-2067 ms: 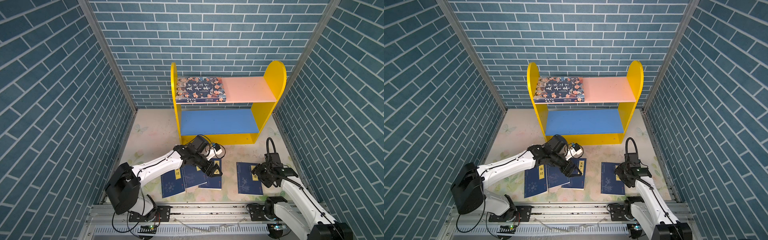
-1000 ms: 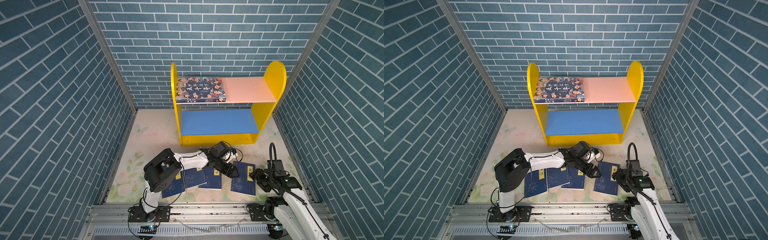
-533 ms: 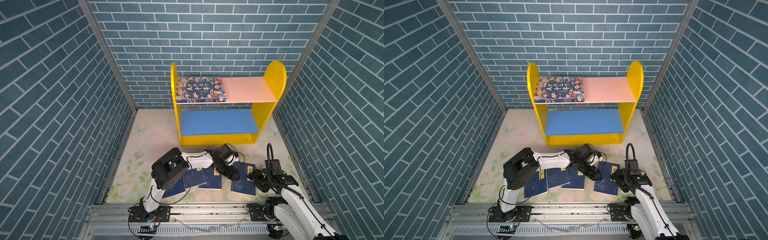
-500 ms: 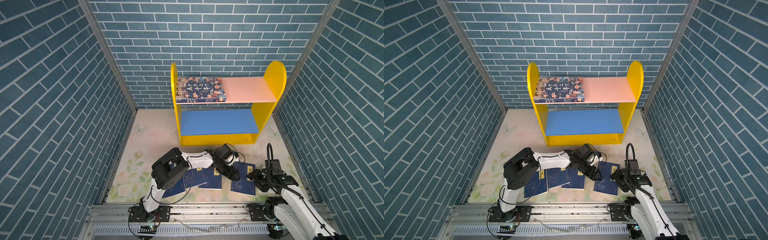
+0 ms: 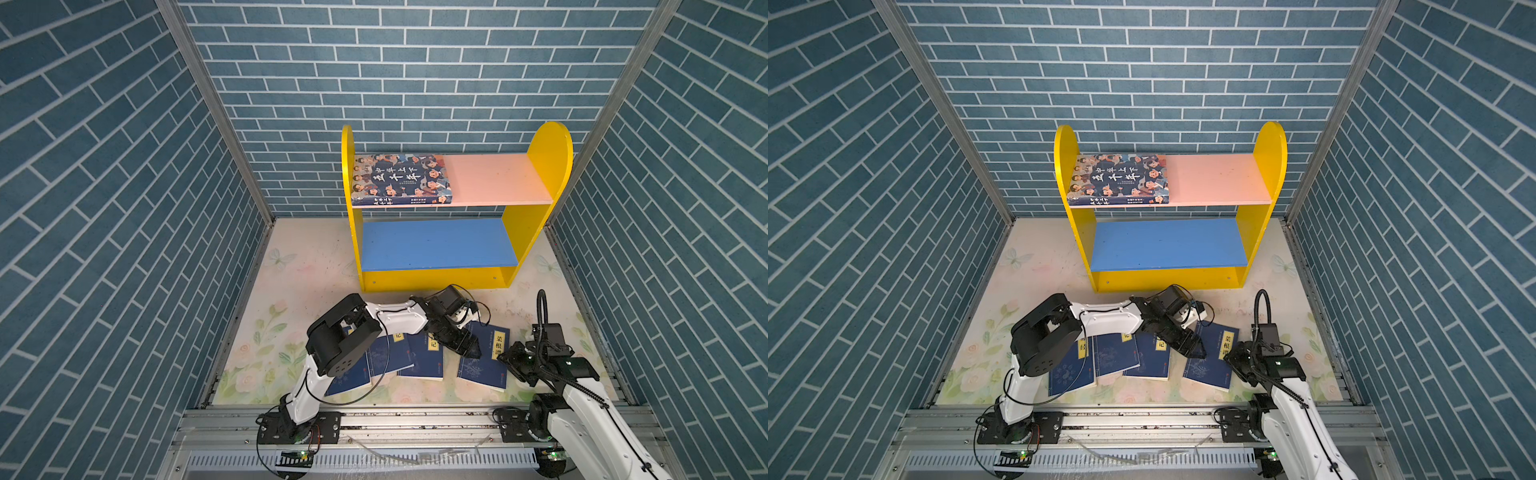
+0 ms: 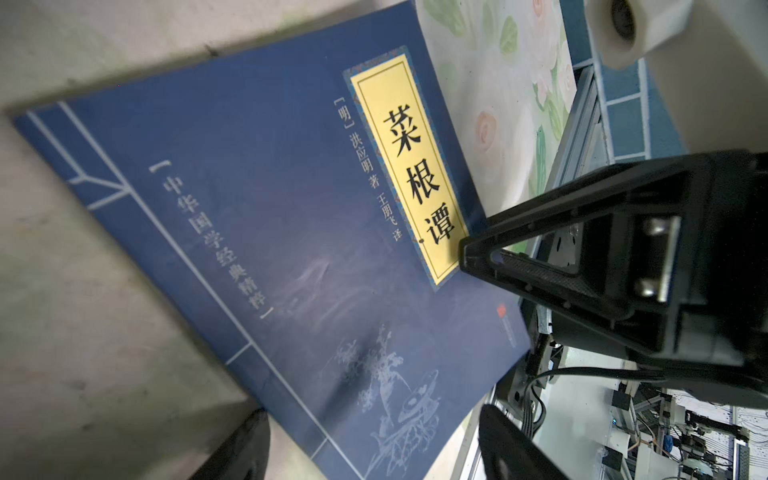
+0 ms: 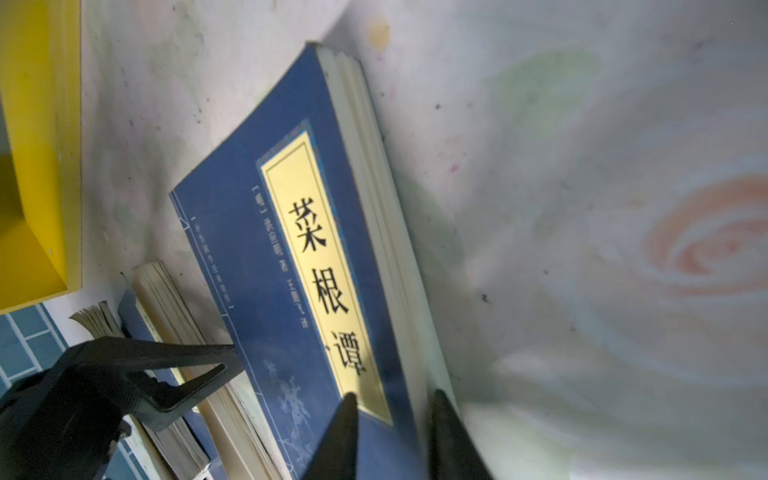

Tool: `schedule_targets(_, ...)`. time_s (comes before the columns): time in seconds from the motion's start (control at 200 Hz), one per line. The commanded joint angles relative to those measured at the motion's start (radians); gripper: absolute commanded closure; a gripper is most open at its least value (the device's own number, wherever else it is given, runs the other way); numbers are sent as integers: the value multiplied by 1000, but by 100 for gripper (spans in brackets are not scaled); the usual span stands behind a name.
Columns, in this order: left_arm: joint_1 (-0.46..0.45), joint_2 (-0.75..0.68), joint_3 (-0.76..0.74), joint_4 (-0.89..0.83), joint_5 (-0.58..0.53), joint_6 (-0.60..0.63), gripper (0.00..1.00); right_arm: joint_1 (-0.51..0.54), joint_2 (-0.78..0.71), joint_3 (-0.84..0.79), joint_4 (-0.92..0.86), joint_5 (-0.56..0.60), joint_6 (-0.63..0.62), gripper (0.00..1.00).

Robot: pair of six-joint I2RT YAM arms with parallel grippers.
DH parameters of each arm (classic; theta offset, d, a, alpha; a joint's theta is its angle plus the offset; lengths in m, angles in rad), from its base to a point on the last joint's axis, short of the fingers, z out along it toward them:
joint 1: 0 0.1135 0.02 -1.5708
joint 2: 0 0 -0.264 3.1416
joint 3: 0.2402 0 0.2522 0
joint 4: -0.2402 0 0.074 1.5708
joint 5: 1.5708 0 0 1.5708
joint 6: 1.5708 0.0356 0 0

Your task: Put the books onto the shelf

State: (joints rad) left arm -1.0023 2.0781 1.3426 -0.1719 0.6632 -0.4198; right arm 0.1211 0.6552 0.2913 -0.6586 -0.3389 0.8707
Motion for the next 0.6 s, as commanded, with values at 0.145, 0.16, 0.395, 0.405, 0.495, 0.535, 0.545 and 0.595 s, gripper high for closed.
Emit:
schedule_targets(0.145,-17,31,21,-32,52,57,20,4,-29,0,45,-115,11,87)
schedule_targets(0.16,-18,31,21,-33,54,59,20,4,-30,1,46,-115,11,87)
schedule_targets(0.395,-16,18,34,-60,94,89,19,4,-56,10,41,-121,10,90)
schedule_targets(0.405,-16,17,36,-65,98,92,19,4,-58,11,38,-118,10,90)
schedule_targets(0.495,-14,6,51,-103,110,126,19,4,-74,31,2,-95,0,100)
schedule_targets(0.535,-15,-2,58,-124,113,148,19,2,-82,40,-10,-88,-4,100)
schedule_targets(0.545,-15,-4,60,-130,114,154,19,4,-83,42,-12,-87,-5,100)
schedule_targets(0.595,-15,-13,69,-158,119,180,19,2,-89,51,-22,-87,-10,100)
